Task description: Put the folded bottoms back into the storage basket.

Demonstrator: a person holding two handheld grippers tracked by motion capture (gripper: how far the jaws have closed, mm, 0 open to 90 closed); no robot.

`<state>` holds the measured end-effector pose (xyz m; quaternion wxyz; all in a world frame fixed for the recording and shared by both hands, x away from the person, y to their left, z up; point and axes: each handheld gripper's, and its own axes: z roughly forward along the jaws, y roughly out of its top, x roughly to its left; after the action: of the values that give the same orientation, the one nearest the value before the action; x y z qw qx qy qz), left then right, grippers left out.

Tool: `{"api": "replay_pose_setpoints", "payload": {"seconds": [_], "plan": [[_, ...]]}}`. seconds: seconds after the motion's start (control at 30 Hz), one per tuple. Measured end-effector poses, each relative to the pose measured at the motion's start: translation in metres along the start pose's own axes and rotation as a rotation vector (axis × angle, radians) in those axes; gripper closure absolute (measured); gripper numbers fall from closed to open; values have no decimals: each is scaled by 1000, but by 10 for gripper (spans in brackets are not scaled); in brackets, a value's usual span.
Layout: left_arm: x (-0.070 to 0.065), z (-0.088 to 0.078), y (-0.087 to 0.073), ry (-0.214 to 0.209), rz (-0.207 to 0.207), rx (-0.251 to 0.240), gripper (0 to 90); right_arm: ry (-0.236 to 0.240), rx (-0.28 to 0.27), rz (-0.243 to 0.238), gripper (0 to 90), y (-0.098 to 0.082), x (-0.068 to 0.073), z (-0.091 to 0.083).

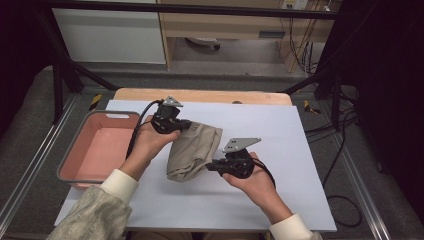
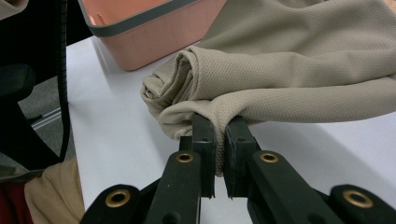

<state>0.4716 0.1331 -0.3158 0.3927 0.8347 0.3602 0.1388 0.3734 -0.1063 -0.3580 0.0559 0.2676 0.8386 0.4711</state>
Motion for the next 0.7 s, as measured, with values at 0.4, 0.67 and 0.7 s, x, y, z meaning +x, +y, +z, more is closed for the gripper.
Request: {"api": "replay_pose_setpoints", "payload": {"seconds": [0.4, 0.67, 0.7], "plan": [[5, -7, 0, 4, -5, -4, 878, 9, -5, -9, 852, 6, 3, 4], [6, -10, 0, 4, -3, -6, 879, 17, -9, -16, 852, 11, 5, 7], [7, -11, 0, 4, -3, -6, 879, 17, -9, -16, 852, 11, 5, 7]]}}
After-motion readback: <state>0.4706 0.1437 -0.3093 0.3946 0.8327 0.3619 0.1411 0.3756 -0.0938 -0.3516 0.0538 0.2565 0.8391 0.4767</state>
